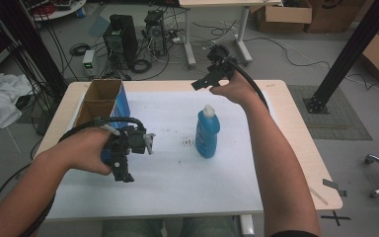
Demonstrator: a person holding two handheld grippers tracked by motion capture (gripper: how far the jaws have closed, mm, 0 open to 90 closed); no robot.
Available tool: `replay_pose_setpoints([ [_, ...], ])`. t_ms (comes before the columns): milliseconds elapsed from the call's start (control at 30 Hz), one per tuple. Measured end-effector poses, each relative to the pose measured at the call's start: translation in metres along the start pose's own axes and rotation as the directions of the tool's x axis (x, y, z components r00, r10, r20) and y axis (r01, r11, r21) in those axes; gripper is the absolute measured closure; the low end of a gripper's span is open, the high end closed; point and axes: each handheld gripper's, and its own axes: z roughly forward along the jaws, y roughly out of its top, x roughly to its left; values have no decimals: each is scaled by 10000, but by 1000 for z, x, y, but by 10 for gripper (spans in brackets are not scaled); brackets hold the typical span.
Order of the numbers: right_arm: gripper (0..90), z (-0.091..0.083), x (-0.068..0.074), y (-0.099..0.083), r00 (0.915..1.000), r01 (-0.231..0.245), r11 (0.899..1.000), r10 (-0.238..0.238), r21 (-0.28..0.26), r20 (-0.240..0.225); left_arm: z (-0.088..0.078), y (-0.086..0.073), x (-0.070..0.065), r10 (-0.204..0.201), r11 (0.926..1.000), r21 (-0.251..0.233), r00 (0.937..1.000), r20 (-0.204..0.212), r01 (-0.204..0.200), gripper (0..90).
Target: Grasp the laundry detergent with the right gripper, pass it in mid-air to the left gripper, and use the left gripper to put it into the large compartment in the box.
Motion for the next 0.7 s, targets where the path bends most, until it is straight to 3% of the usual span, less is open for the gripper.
replay_pose_setpoints([
  [133, 0, -9, -5, -11, 9983, -421, 9971, 446, -640, 388, -1, 0, -1, 27, 10000, -45, 10000, -3, -27, 1],
  [167, 0, -15, -9, -19, 9957, -723, 9930, 774, -933, 517, -1, 0, -2, 27, 10000, -50, 10000, -8, -27, 1],
  [333, 0, -37, -13, -42, 9863, -1068, 9779, 1271, -1799, 1052, -2, -3, -4, 29, 10000, -93, 10000, -34, -29, 1],
  [400, 0, -46, -15, -51, 9829, -1323, 9683, 1558, -2119, 980, -3, -4, -4, 57, 9999, -128, 9999, -83, -58, 1],
  [700, 0, -75, -9, -92, 9733, -1503, 9376, 1960, -3136, 1196, -8, -8, -6, 142, 9998, -101, 9997, -215, -144, 1],
])
